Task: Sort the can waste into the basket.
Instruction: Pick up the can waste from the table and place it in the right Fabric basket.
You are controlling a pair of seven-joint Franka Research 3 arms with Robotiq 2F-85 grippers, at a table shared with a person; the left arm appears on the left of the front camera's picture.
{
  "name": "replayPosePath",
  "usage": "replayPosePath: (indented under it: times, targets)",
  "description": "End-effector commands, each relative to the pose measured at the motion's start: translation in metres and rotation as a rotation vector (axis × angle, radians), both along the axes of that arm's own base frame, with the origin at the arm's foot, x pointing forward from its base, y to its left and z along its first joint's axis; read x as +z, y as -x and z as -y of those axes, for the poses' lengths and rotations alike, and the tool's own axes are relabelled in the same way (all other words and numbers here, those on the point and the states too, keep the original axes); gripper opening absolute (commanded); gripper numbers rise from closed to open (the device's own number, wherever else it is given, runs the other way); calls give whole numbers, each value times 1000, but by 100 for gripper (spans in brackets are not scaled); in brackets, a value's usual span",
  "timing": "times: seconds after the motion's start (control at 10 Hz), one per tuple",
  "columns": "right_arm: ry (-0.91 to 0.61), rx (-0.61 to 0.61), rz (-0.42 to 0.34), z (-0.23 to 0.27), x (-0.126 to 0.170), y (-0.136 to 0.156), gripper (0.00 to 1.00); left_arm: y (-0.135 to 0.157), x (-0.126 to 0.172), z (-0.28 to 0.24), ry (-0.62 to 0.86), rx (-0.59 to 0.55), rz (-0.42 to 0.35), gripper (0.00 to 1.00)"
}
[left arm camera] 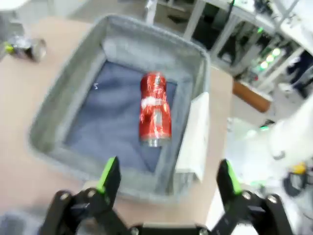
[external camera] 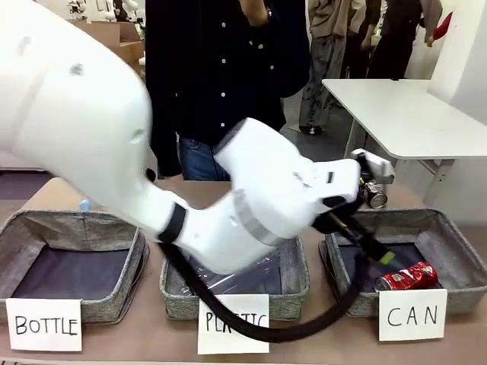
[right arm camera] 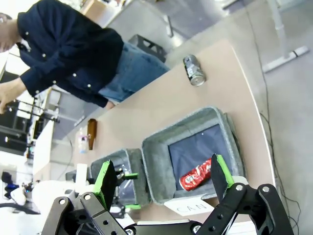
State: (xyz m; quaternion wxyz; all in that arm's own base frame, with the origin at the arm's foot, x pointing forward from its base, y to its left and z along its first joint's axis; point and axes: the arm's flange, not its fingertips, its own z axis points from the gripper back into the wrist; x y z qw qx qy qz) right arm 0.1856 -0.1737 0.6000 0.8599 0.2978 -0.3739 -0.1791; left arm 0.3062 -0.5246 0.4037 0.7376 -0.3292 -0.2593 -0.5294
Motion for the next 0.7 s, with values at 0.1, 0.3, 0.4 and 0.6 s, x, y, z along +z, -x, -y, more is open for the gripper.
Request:
replayPosePath:
  times: [0.1,0.3,0.4,0.6]
  targets:
    - [-9,204,10,-50,-2,-63,100,10,78,-119,1,74,-292,100]
    - [-75,329,-99,-90,-24,-115,100,21,126,-202,171,184,-322,100]
    - [-90,367,-98,-108,-35,-134,100,28,131,-243,149,239,-353,100]
    - [-245,567,-36,-148,-50,-159,100,34,139,-328,181,383,-489,100]
